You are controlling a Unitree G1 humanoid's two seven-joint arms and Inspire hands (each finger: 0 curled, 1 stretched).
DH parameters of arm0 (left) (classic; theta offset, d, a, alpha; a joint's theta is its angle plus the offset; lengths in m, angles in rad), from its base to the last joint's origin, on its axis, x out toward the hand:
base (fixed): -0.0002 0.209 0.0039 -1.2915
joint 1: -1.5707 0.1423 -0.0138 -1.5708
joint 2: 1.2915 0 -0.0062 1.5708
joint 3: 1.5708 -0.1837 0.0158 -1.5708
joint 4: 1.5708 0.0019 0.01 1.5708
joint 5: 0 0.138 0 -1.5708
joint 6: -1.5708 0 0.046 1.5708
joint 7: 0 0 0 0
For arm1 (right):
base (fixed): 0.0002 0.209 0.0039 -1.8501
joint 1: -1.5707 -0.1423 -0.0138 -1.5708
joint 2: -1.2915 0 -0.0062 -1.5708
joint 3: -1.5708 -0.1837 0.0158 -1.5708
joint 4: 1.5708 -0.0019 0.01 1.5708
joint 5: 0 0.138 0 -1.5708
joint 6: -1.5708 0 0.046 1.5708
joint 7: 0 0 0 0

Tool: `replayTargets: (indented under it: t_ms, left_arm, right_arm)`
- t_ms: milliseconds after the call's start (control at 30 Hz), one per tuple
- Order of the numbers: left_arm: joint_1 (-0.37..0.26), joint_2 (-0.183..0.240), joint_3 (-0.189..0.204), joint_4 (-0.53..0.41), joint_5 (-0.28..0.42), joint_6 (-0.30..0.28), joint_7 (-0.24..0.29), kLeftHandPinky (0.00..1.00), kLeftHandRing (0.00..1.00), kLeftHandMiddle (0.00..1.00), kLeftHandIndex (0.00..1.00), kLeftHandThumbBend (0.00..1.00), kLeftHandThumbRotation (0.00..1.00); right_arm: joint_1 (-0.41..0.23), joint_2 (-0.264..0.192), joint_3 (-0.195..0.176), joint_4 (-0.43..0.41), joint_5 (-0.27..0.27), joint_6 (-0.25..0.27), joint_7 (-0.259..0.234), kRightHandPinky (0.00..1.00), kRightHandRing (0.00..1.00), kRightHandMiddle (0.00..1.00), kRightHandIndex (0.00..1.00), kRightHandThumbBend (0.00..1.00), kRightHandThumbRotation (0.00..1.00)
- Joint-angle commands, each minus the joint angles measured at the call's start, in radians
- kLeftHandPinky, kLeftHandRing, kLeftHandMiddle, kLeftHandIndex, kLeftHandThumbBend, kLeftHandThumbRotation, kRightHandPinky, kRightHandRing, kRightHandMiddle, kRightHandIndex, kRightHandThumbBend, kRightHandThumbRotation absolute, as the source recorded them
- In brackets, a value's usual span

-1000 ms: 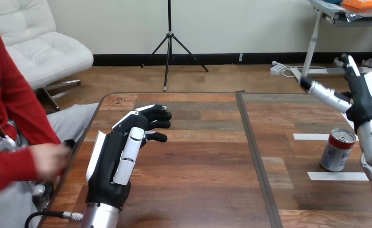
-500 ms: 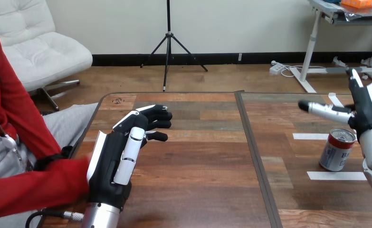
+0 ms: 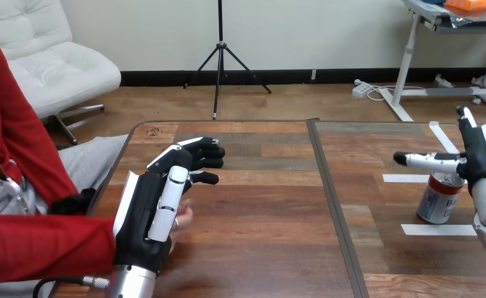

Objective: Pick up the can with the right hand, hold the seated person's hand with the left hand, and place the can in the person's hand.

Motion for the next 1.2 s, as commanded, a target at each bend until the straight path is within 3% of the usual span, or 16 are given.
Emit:
replayTargets:
  t_ms: [0,633,767,1167]
  left_arm:
    - [-0.052,0.002,0.006,-0.032,-0.004,-0.005,0.005,0.61,0.68,0.68,0.67,0.45,0.97]
    - [-0.054,0.003,0.006,-0.039,-0.019,0.0,-0.005,0.62,0.68,0.68,0.66,0.46,0.96]
    - [-0.053,0.004,0.005,-0.041,-0.022,0.003,-0.006,0.62,0.68,0.68,0.66,0.46,0.96]
    - [-0.053,0.008,0.004,-0.047,-0.027,0.013,-0.008,0.61,0.68,0.68,0.66,0.47,0.96]
  right_arm:
    - [-0.043,-0.029,0.014,-0.002,-0.009,0.006,0.007,0.8,0.95,0.98,1.0,1.0,0.21]
    - [-0.022,-0.016,0.007,0.009,0.001,0.074,0.064,0.81,0.95,0.97,0.96,1.0,0.19]
    - [-0.019,-0.015,0.019,0.011,-0.01,0.088,0.069,0.7,0.88,0.91,0.95,1.0,0.21]
    - [-0.011,-0.011,0.032,0.025,-0.018,0.133,0.105,0.61,0.8,0.86,0.9,1.0,0.26]
